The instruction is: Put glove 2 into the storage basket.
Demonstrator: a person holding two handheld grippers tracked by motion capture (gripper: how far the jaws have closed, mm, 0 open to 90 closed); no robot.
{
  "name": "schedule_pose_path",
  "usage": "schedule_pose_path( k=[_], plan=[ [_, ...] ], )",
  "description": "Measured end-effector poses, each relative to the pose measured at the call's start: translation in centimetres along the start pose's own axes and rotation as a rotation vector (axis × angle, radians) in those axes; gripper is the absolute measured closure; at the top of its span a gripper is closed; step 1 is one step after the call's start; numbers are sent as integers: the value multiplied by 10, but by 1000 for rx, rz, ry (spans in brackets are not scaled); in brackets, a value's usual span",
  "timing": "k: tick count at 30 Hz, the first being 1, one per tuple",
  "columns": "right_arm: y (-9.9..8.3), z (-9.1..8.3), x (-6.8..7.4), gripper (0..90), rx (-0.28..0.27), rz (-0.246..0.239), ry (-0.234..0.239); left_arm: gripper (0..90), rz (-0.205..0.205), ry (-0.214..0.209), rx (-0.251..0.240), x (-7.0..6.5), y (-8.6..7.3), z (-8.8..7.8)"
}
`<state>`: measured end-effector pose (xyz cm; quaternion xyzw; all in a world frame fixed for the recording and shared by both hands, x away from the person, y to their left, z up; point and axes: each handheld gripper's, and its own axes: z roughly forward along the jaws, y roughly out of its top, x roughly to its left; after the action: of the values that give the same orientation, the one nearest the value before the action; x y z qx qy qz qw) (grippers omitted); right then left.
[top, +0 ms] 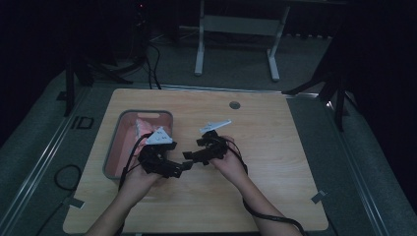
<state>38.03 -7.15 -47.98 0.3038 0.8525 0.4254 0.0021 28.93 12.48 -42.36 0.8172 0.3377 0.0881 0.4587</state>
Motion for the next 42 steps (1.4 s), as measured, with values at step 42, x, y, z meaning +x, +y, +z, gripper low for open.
schedule_pose_path(
  k=[42],
  plan=[
    [-117,-29,-33,177,26,-61,-29,101,208,-248,112,-54,-70,104]
  ],
)
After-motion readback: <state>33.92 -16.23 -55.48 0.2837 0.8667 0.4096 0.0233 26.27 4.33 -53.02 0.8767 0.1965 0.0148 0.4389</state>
